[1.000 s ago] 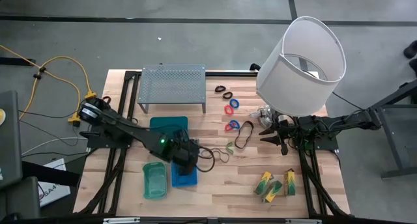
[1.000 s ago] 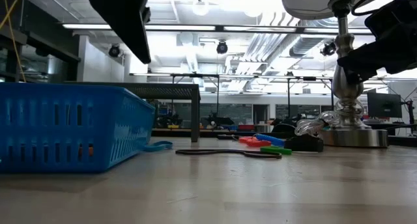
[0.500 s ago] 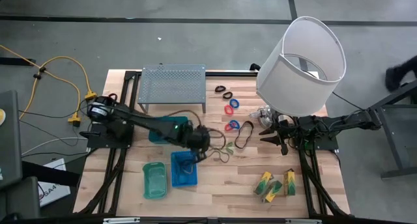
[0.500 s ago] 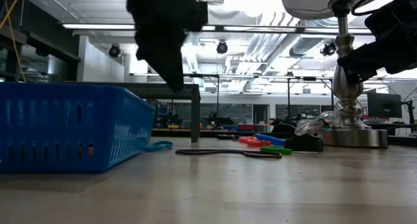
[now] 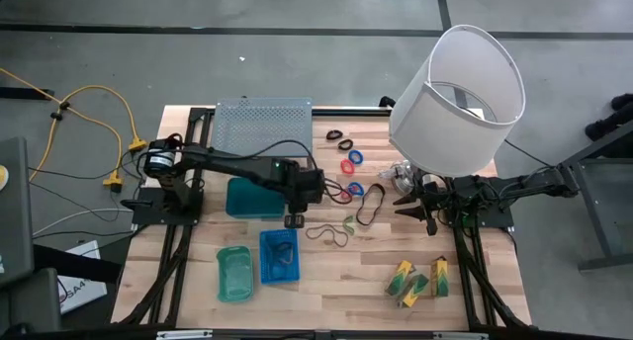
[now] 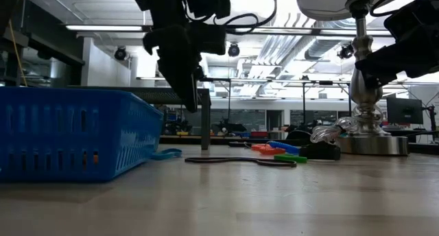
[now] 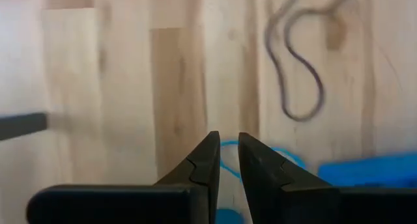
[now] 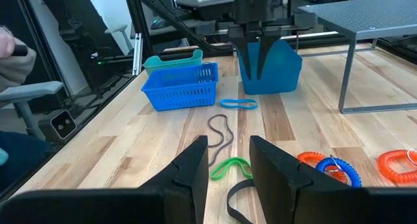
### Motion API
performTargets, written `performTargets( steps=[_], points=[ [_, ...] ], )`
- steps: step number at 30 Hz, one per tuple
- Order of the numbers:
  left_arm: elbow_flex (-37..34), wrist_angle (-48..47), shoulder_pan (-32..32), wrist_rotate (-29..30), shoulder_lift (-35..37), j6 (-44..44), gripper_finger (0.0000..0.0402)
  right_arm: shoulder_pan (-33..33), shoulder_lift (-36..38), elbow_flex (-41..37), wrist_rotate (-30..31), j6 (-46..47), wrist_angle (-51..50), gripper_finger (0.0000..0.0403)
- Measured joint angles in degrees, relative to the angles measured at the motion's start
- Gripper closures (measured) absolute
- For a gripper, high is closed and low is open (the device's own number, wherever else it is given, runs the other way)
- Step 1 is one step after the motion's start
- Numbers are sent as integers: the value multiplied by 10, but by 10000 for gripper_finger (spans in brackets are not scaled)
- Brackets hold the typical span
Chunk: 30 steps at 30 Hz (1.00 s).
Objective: Pick & Place Office Desk Supplies
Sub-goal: Put the light blue rubber band into the bottom blue bin
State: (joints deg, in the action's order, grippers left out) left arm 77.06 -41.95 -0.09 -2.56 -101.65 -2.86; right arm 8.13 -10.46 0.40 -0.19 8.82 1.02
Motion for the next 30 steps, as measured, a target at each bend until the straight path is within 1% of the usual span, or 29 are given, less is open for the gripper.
performTargets(
  steps=[3,5,8,12,17,21,27,30],
  points=[
    [0,1,6,-34,0,-37,350,0,0,0,0,0,0,302],
    [0,0,7,-43,0,-53,350,0,0,0,0,0,0,302],
    [0,0,7,-39,-2,-56,350,0,0,0,0,0,0,302],
    [0,-9,-1,-13,-12,-23,350,0,0,0,0,0,0,302],
    [0,-15,-20,14,-17,-50,350,0,0,0,0,0,0,302],
    [0,-24,-25,12,-29,-65,350,0,0,0,0,0,0,302],
    [0,-32,-11,-13,-43,-68,350,0,0,0,0,0,1,302],
    [1,-25,-6,-16,-46,-71,350,0,0,0,0,0,1,302]
  ],
)
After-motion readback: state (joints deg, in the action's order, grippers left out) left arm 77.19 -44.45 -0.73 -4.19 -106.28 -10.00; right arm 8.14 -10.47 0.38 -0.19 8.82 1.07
